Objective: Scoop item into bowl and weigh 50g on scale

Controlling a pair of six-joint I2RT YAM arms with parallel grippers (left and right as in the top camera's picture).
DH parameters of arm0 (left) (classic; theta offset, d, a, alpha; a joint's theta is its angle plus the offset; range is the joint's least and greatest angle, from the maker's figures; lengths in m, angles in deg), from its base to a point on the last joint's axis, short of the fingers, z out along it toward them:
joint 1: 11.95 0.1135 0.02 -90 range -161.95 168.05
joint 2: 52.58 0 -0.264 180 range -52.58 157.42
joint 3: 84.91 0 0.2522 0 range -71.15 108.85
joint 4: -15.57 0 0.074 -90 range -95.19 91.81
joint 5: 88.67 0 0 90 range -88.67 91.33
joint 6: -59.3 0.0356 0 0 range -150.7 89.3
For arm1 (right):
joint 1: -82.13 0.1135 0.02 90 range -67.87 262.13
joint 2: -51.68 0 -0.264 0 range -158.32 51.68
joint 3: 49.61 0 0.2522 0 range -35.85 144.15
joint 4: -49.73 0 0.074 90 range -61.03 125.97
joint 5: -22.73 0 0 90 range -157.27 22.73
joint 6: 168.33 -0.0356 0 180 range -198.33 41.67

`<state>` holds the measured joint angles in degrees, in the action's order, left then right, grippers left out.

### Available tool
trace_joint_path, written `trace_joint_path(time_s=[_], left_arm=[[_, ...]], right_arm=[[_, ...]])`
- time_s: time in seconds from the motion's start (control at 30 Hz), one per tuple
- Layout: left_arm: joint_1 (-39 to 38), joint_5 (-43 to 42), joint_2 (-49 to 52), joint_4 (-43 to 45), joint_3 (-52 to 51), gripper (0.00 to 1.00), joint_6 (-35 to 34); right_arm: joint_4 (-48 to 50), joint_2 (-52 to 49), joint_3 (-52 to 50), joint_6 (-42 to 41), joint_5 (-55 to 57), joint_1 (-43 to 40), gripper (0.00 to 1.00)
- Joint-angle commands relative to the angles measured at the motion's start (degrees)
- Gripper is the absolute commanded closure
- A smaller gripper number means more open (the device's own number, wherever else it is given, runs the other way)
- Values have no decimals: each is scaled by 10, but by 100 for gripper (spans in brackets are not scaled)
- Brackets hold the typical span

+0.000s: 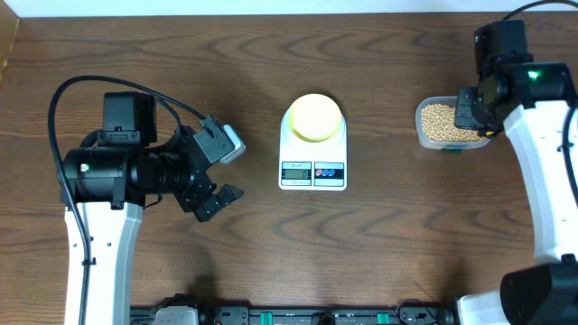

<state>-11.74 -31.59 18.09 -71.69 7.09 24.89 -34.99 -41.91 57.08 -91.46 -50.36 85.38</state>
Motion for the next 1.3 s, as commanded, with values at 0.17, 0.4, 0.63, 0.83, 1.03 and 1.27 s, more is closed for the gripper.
trace_joint_path(time_s=[0.17,0.4,0.63,0.83,1.03,1.27], left_arm=[[0,-9,-2,-2,-1,2,9],[0,-9,-2,-2,-1,2,9],[0,-10,-2,-2,-1,2,9],[0,-9,-2,-2,-1,2,9],[0,-9,-2,-2,-1,2,9],[0,-9,-2,-2,-1,2,9]], right_arm=[[-20,-3,11,-85,-61,2,99],[-17,-3,10,-50,-118,25,99],[-15,-3,10,-50,-122,63,99],[17,-3,10,-51,-122,76,99],[62,-3,10,-51,-141,81,99],[100,-3,10,-53,-145,88,99]])
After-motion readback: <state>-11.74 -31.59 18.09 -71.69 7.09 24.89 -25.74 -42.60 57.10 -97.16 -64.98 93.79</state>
